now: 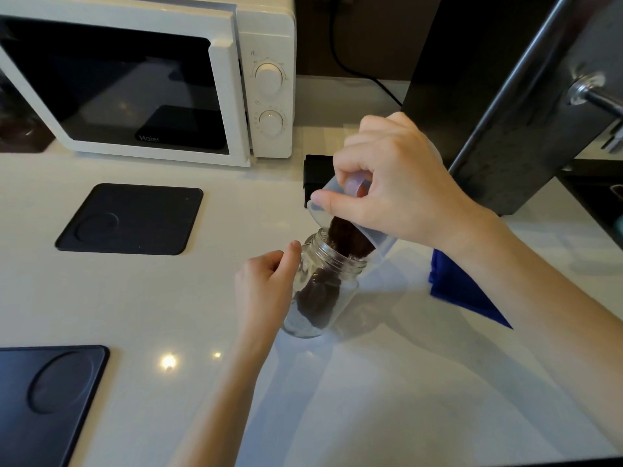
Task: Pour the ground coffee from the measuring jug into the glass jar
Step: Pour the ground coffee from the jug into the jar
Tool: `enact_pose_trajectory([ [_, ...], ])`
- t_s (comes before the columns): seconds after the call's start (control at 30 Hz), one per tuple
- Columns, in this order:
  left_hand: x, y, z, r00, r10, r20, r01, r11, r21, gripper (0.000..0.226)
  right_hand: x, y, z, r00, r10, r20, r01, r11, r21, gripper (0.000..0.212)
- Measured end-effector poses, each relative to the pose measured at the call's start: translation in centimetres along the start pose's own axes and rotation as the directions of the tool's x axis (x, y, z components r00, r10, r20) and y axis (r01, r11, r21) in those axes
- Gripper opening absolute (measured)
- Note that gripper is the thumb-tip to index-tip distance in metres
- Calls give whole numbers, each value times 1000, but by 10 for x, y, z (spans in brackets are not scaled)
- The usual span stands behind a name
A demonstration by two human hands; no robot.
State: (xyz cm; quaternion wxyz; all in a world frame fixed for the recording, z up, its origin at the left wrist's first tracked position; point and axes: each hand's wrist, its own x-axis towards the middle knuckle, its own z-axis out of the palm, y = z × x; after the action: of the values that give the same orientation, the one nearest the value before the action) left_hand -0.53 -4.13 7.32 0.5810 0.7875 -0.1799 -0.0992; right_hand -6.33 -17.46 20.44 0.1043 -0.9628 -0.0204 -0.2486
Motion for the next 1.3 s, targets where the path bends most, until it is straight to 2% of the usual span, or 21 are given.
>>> enact_pose_trajectory([
  [1.3, -1, 1, 1, 1000, -13, 0, 13, 1000, -5, 58, 2, -4, -1, 1000, -9, 8, 9, 1000, -24, 33],
])
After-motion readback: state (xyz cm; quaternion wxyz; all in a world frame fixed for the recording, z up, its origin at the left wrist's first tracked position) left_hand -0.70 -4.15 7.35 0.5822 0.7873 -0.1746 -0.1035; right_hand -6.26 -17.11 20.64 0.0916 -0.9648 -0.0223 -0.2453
